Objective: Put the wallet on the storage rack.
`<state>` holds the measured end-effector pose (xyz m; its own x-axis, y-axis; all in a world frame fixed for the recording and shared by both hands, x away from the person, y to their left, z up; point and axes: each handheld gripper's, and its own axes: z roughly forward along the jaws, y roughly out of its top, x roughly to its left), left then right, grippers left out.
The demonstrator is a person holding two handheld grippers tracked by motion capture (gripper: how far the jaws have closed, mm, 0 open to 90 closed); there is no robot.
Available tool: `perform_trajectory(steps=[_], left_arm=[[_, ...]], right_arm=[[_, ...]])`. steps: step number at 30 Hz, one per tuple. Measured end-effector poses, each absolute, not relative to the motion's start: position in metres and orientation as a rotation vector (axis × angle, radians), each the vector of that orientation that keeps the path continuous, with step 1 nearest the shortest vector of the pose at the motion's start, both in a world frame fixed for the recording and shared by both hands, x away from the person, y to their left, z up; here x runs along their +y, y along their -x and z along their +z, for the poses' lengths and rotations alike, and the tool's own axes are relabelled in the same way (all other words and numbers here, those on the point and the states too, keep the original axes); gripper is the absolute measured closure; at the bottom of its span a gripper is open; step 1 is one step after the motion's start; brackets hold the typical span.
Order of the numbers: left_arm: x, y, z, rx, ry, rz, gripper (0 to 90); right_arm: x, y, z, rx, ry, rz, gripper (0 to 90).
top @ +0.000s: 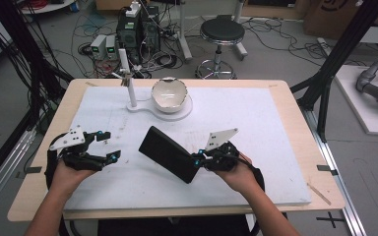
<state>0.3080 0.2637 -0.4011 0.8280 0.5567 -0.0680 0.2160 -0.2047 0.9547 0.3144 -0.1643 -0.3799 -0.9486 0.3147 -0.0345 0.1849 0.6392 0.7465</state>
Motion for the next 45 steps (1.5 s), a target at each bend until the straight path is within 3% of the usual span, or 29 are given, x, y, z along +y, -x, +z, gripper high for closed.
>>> perform_trajectory(steps=[19,22,23,24,26,27,29,33,36,40,45], left_arm=[[0.203,-0.316,-0.396,0.436,-1.825,0.057,17.4],[0.196,-0.318,-0.397,0.416,-1.819,0.018,20.6],[0.194,-0.319,-0.397,0.394,-1.815,0.001,31.7],[0.192,-0.319,-0.397,0.371,-1.812,-0.013,31.7],[0.189,-0.319,-0.396,0.363,-1.822,-0.024,53.1],[0.189,-0.319,-0.395,0.351,-1.838,-0.027,53.1],[0.190,-0.319,-0.393,0.325,-1.845,-0.039,68.8],[0.186,-0.311,-0.381,0.282,-1.849,-0.028,75.6],[0.184,-0.306,-0.368,0.277,-1.850,0.001,75.9],[0.187,-0.306,-0.357,0.315,-1.844,0.014,76.0],[0.199,-0.311,-0.336,0.361,-1.904,0.131,76.0]], right_arm=[[-0.167,-0.291,-0.361,2.629,-0.133,1.240,83.6],[-0.167,-0.288,-0.360,2.632,-0.121,1.245,83.6],[-0.168,-0.286,-0.360,2.627,-0.122,1.243,83.6],[-0.168,-0.286,-0.360,2.627,-0.122,1.243,83.6],[-0.172,-0.285,-0.360,2.629,-0.140,1.244,83.6],[-0.172,-0.285,-0.360,2.629,-0.140,1.244,83.6],[-0.176,-0.286,-0.362,2.627,-0.168,1.247,83.4],[-0.185,-0.291,-0.367,2.599,-0.228,1.327,82.3],[-0.191,-0.293,-0.367,2.535,-0.264,1.421,75.3],[-0.205,-0.295,-0.365,2.435,-0.416,1.530,52.1],[-0.222,-0.297,-0.368,2.395,-0.548,1.523,40.1]])
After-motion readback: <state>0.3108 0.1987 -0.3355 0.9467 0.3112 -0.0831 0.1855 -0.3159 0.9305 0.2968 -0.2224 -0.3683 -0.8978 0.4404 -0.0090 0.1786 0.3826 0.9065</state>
